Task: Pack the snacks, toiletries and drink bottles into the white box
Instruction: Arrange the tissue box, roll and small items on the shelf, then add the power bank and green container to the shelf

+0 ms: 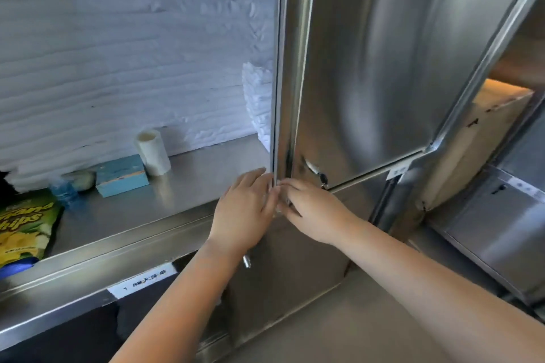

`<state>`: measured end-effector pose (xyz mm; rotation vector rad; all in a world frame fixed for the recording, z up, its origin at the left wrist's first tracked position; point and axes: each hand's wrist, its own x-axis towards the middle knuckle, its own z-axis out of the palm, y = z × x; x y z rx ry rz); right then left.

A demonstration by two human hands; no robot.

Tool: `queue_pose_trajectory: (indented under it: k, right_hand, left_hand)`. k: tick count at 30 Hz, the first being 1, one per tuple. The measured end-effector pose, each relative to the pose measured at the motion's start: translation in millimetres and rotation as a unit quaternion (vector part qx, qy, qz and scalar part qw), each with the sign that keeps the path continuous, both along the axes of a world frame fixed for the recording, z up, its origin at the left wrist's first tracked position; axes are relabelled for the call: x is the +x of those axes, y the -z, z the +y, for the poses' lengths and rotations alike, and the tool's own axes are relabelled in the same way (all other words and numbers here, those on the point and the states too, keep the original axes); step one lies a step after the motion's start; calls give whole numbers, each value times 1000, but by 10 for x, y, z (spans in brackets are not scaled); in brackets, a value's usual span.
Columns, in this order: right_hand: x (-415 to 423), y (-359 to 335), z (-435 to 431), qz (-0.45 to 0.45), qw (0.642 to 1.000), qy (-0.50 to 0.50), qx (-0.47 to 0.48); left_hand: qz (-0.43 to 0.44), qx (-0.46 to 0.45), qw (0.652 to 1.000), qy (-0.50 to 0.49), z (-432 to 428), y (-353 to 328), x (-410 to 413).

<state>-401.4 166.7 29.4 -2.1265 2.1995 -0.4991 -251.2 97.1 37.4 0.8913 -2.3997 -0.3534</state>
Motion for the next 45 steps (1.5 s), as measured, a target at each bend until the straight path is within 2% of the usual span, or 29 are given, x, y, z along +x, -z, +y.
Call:
queue_pose_trajectory:
  k: [5,10,17,24,35,45]
  right_hand:
    - [-902,-308,1012,53,992,104,-38]
    - [-1944,-606,2204,72,970,223,-67]
    - [-3336,-923,4062,110,913,382,-88]
    - [-4225,-1008,5491,96,849,509,-103]
    - [-5464,-871,6522,86,794,591,-110]
    - [-7068,-700,7102,67,747,656,-82]
  left_hand:
    - [18,-61,992,111,545,-399,-915]
    - [32,-99,972,212,1379,-679,-2209]
    - [46,-135,929,342,2862,-937,-4046]
    - [39,-135,898,416,3959,-1012,-5367]
    - [22,-151,845,513,5081,-892,-7182]
    - [14,-140,808,572,5765,-654,-9106]
